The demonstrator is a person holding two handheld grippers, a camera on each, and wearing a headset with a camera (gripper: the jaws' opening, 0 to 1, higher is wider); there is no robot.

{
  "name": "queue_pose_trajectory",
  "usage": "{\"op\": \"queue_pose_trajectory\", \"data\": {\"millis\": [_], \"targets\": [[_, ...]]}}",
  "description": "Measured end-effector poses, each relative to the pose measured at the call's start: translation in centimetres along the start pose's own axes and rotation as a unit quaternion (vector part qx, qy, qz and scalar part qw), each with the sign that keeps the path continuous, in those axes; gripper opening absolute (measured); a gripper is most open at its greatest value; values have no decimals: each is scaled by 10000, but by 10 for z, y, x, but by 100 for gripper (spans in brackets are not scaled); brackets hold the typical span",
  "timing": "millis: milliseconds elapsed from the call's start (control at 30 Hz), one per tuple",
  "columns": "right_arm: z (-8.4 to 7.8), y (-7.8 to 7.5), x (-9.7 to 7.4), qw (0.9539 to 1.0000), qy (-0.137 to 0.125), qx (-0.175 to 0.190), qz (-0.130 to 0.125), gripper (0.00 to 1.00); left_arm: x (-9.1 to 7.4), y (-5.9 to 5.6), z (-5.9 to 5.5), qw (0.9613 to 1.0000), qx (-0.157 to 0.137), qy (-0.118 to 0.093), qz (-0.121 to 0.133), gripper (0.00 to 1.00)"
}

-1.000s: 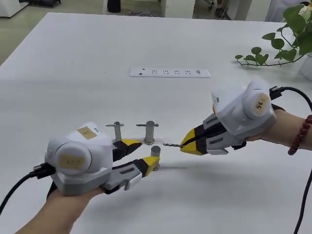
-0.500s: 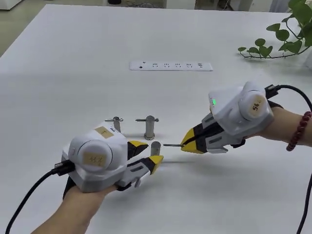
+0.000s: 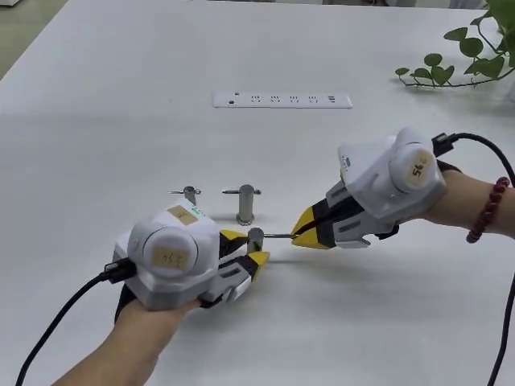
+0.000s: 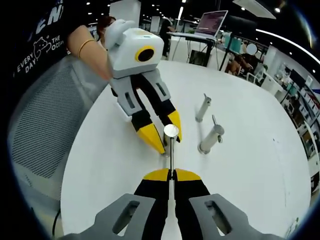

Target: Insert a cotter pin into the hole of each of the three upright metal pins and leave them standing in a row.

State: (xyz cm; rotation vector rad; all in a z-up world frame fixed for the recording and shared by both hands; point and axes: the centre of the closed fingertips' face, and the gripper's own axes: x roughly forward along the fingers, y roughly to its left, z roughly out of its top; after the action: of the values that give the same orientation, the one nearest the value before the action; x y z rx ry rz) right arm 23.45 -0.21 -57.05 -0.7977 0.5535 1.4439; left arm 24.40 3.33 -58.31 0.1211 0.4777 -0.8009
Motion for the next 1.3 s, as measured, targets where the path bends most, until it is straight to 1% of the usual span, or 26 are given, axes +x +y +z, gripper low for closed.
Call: {"op": "queue_pose_trajectory", "data": {"millis": [167,233,500,567,633,800,867,1033,1100,1200,1300], "targets": [[1,-2,1,10000,-28,-41,-3,0,2,-2,-2,10000,42,30,-23,11],[1,-2,1,10000,-37,-42,-5,0,2,-2,-3,10000,86,35,-13,11],[6,-4,7,9999,-81,-73,-6,0,3,-2,-3,10000,91,-5,-26,11],[8,-4,9,9999,-90,-90,-2,0,3,-2,-4,9999,149,-10,-4,11],[10,-5,10,9999,-95,-84,1,0,3,-2,-4,9999,139,-12,-1,10],[21,0,13,9999,-122,-113,0,0,4,-1,-5,10000,62,-24,20,11],[24,1,14,9999,-117,-124,-12,0,4,-1,-5,9999,92,-24,45,10],[28,2,16,9999,-144,-72,-32,0,4,-1,-5,10000,68,-36,51,10],[30,1,17,9999,-137,1,-61,0,4,-1,-5,10000,55,-40,53,10],[31,1,19,9999,-124,1,-69,0,4,-1,-5,10000,45,-44,54,10],[29,1,18,9999,-84,61,-100,5,5,-1,-5,10000,39,-42,50,10]]}}
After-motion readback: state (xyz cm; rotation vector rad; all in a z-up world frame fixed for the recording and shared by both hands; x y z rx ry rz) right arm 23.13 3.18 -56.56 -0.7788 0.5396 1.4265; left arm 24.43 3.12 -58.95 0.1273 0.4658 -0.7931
